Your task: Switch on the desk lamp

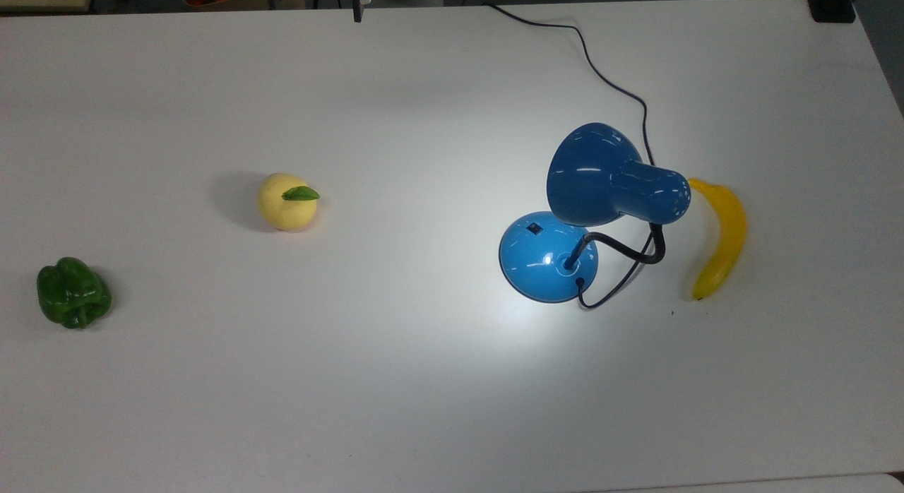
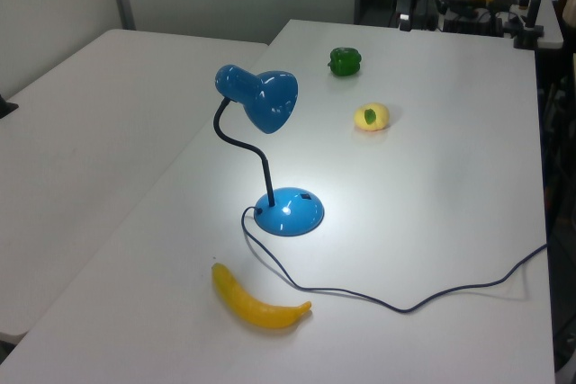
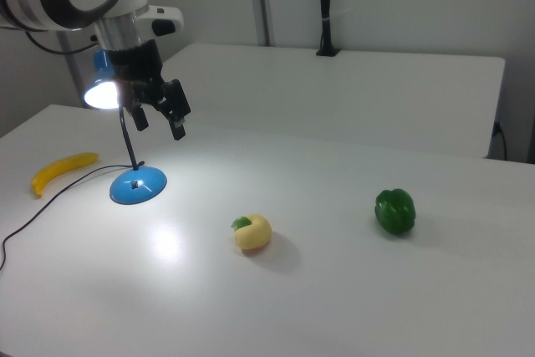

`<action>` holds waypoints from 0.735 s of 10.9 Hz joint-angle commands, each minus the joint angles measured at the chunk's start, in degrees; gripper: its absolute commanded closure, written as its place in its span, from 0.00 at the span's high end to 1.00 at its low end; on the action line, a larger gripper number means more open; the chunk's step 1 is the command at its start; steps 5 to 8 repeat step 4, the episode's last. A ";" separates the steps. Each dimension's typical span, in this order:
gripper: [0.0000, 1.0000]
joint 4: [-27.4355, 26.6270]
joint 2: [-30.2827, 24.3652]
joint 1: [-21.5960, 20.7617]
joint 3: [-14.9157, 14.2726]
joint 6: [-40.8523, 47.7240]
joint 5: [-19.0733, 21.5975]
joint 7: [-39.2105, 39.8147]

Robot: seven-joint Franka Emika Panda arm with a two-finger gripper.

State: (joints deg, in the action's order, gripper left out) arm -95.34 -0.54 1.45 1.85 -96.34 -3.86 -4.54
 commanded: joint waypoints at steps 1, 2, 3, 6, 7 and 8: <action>1.00 0.34 -0.33 -0.05 -0.45 0.89 0.61 1.29; 1.00 0.34 -0.25 -0.05 -0.45 0.89 0.61 1.03; 1.00 0.34 -0.25 -0.05 -0.45 0.89 0.61 0.94; 1.00 0.34 -0.25 -0.13 -0.45 0.89 0.61 0.76; 1.00 0.34 -0.25 -0.13 -0.45 0.89 0.61 0.76; 1.00 0.34 -0.25 -0.13 -0.45 0.89 0.61 0.76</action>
